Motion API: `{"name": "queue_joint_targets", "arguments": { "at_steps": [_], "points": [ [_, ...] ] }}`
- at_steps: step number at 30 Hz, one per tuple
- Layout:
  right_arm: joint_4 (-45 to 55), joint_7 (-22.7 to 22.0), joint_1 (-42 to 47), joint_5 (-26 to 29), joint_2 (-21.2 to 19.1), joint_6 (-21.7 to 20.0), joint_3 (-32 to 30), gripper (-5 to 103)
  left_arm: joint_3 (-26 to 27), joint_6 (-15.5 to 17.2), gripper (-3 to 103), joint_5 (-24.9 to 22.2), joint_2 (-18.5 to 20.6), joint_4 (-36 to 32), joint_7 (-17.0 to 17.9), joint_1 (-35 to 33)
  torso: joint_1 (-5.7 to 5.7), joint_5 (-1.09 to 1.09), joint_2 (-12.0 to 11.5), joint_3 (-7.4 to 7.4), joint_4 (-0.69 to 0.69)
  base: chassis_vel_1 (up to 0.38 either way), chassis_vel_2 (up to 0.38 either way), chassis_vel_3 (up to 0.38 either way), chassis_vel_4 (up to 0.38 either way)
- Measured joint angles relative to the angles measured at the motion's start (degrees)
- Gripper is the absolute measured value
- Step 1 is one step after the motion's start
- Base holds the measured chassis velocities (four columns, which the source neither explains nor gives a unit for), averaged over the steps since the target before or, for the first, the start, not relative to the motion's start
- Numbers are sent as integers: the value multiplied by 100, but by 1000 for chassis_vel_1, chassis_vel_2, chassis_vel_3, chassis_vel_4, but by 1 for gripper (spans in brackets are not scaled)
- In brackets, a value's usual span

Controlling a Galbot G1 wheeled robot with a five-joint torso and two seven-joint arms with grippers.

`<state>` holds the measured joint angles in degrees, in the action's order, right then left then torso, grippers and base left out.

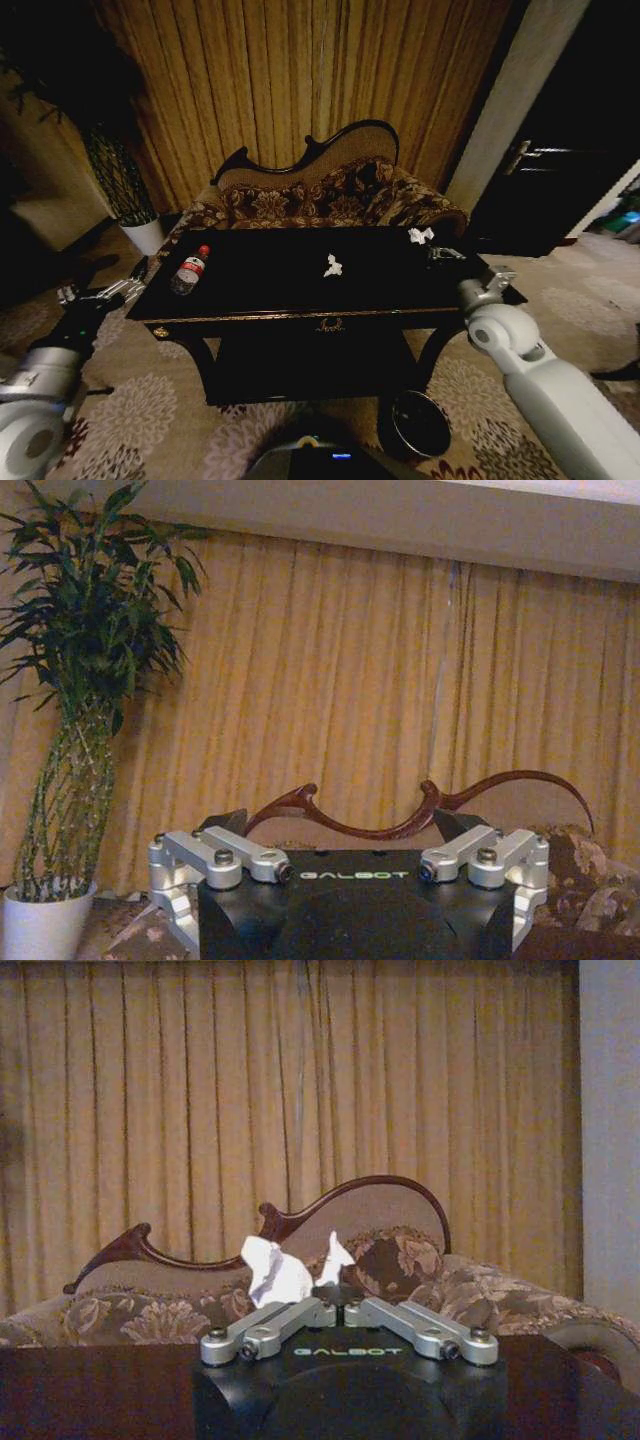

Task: Move to the front of the table and place the trash on the table into the trash bin.

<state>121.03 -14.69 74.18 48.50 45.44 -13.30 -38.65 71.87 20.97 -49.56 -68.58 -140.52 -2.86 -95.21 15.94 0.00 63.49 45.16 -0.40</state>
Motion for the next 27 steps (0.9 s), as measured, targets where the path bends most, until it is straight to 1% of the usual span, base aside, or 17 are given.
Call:
{"name": "queue_joint_targets", "arguments": {
  "at_steps": [6, 17, 27],
  "points": [
    [148, -9, 272, -2, 95, -10, -240, 0, -38, 51, 100, -61, 77, 45, -4, 46, 0, 0, 0, 0, -1, 0, 0, 0, 0],
    [307, -19, 809, 78, 149, 27, -713, 0, -199, 56, 100, -54, 45, 1, -19, 26, 0, 1, 0, 0, -2, 0, 0, 0, 0],
    [355, -19, 917, 81, 173, 43, -770, 0, -210, 60, 100, -45, 61, -74, -17, -3, 1, 0, -1, 1, 0, 55, -56, -47, 54]
  ]
}}
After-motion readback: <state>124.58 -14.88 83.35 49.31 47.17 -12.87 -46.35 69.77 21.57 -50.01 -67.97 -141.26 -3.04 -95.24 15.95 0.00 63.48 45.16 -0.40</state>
